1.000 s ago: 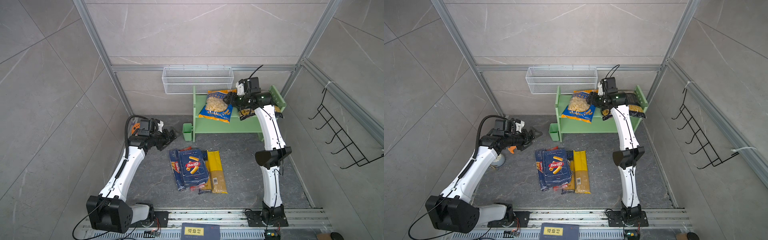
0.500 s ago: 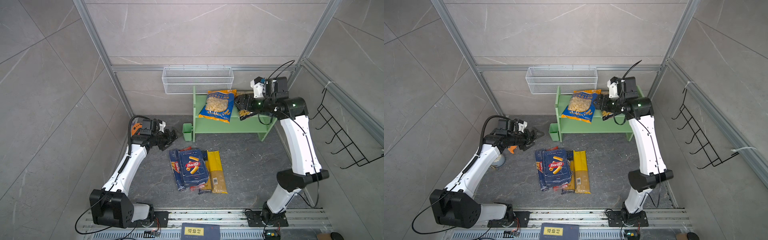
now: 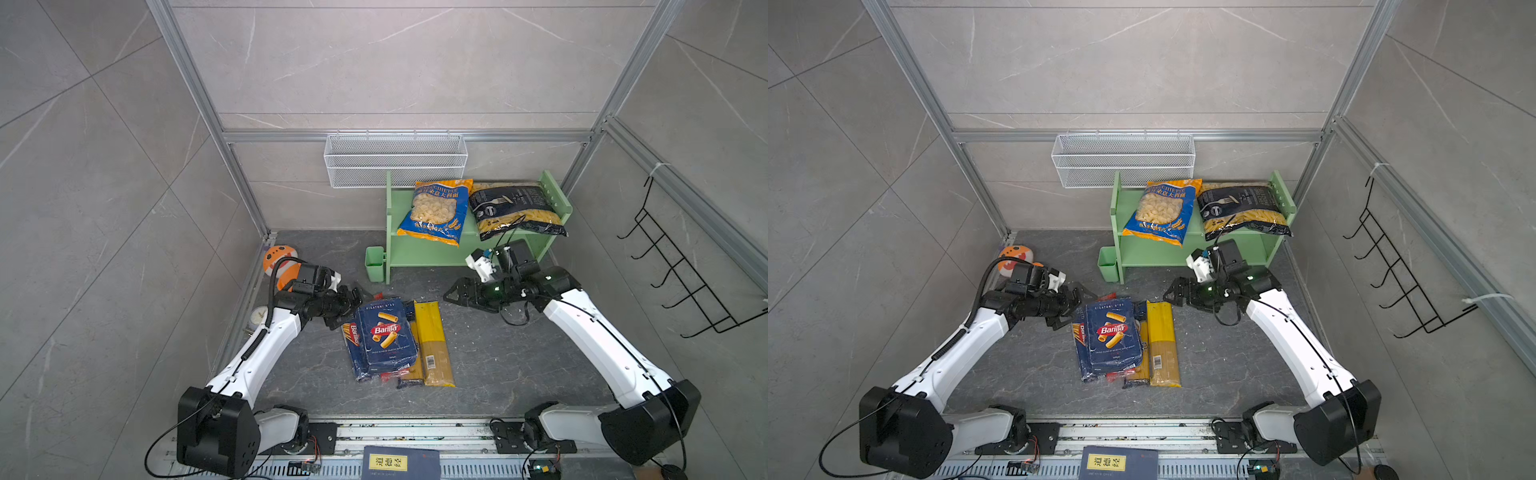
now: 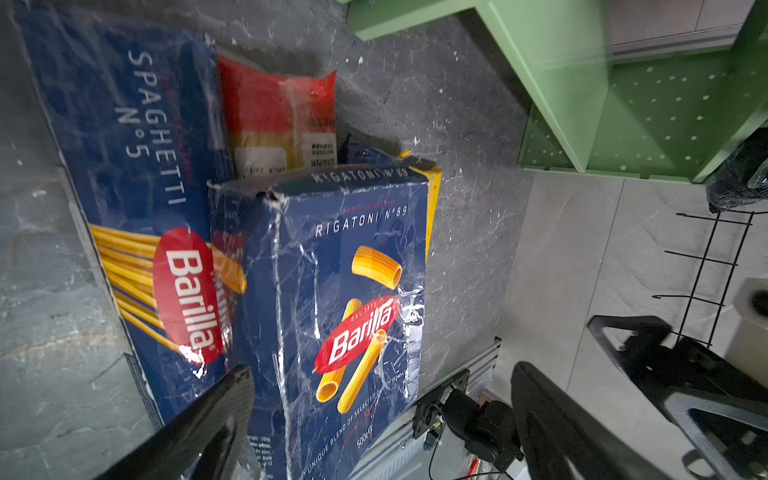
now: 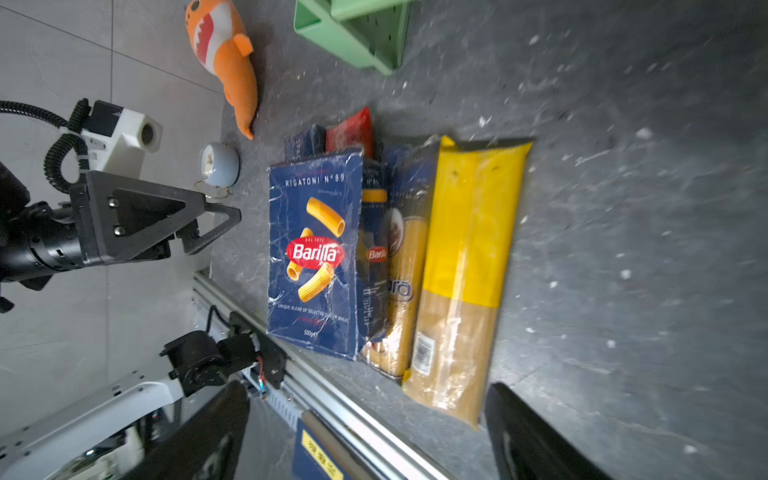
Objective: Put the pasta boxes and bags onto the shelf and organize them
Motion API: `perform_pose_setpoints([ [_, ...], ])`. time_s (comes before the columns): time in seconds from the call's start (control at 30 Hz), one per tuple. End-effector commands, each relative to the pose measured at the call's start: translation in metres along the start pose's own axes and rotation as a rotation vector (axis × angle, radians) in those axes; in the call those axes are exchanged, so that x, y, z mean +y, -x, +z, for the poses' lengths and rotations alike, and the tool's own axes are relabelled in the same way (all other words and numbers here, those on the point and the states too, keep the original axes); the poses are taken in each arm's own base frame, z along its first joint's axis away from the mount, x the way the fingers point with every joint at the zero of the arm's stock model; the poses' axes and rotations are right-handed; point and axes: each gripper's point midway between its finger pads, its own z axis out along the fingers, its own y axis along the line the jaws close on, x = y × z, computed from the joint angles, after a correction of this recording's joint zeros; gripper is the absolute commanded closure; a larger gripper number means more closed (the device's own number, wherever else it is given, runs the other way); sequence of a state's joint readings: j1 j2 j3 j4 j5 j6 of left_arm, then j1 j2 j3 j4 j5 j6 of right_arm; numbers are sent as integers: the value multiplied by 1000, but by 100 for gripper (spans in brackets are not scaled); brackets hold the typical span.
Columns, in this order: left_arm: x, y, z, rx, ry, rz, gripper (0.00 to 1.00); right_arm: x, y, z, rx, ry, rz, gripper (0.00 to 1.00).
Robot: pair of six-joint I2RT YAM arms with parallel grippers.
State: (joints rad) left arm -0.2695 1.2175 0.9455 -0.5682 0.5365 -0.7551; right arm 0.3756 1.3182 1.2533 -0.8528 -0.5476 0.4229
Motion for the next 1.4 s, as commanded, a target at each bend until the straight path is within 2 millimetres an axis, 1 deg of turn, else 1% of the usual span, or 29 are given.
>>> perform_pose_setpoints([
  [0.0, -3, -8, -7, -43, -9, -11, 4, 21, 1, 12, -12, 158, -21, 7],
  [0.07, 2, -19, -4, -42, 1, -22, 6, 19, -4, 27, 10, 198, 1, 7],
  [0.1, 4, -25, -2, -42, 6, -26, 6, 18, -7, 34, 22, 212, 8, 1],
  [0.17, 10, -35, 2, -41, 18, -37, 6, 16, -11, 49, 48, 236, 14, 1],
  [0.23, 15, -43, 7, -43, 16, -57, 10, 13, -15, 62, 72, 240, 17, 1],
  [0.37, 23, -53, 16, -39, 29, -75, 13, 11, -20, 82, 107, 251, 12, 1],
  [0.5, 30, -53, 25, -39, 48, -81, 15, 5, -30, 103, 154, 229, 5, 1],
  [0.57, 31, -51, 30, -38, 51, -83, 18, 2, -36, 112, 179, 211, -4, 1],
  [0.63, 32, -49, 36, -37, 50, -83, 24, -1, -42, 122, 202, 194, -10, 1],
  [0.7, 34, -48, 41, -29, 50, -84, 27, -1, -47, 130, 222, 190, -16, 1],
  [0.77, 35, -48, 48, -16, 43, -85, 28, -2, -49, 138, 237, 186, -16, 1],
  [0.87, 38, -50, 56, 4, 41, -92, 30, -3, -49, 152, 254, 199, -7, 1],
  [1.1, 46, -52, 66, 28, 51, -100, 32, -10, -51, 178, 305, 212, 16, 1],
  [1.27, 47, -53, 75, 50, 39, -111, 35, -8, -51, 189, 322, 239, 20, 1],
  [1.37, 47, -52, 79, 65, 40, -109, 36, -2, -48, 191, 322, 262, 16, 2],
])
